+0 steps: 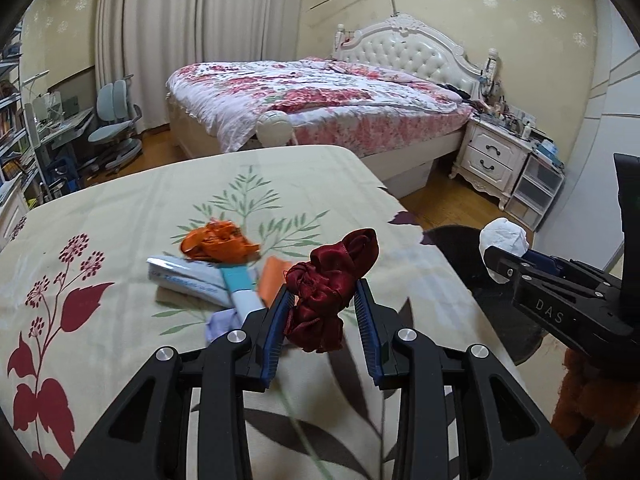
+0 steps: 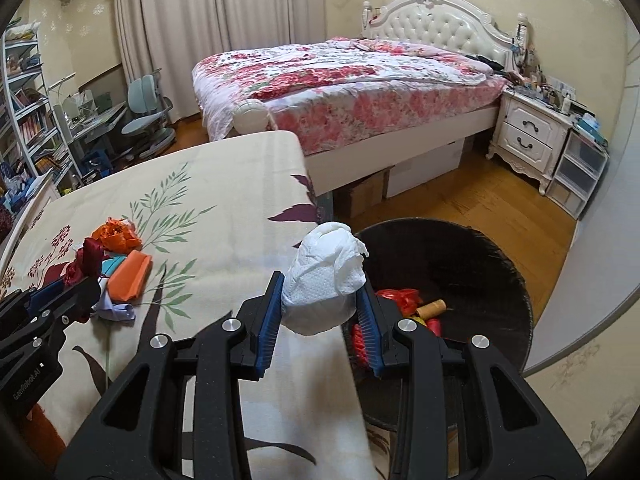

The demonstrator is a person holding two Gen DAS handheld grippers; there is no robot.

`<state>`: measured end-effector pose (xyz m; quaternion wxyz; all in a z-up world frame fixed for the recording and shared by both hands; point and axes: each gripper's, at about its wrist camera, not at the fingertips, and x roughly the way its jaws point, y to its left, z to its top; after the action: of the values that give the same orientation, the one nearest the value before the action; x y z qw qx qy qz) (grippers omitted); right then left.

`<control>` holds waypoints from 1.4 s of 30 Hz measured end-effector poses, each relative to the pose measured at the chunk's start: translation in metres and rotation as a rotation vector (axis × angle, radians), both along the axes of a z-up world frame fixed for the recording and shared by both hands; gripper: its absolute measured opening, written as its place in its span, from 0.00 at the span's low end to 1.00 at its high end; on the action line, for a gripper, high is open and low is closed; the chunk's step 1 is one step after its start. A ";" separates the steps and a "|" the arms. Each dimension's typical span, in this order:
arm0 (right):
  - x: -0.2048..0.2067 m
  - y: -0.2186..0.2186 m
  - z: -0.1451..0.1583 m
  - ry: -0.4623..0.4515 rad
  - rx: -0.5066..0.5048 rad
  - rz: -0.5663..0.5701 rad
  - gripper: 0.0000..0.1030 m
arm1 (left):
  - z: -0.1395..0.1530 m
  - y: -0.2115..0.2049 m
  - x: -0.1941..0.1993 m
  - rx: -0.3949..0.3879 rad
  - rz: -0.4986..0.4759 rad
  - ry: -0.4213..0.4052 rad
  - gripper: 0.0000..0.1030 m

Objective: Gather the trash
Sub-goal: 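Carry the scrunchie with the left tool while the right tool carries the tissue over the bin, then open the left tool over the bin while the right tool releases the white tissue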

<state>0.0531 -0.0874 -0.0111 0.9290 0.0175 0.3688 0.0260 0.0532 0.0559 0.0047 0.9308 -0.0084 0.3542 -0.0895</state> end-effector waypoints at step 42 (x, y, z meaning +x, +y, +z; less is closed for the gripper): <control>0.015 -0.115 -0.031 0.009 0.005 -0.211 0.56 | -0.037 -0.156 0.067 0.099 -0.166 0.000 0.63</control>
<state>0.0684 -0.2024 -0.0422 0.9248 0.0587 0.3692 -0.0711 0.1201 -0.1004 -0.0324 0.9195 0.0670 0.3579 -0.1485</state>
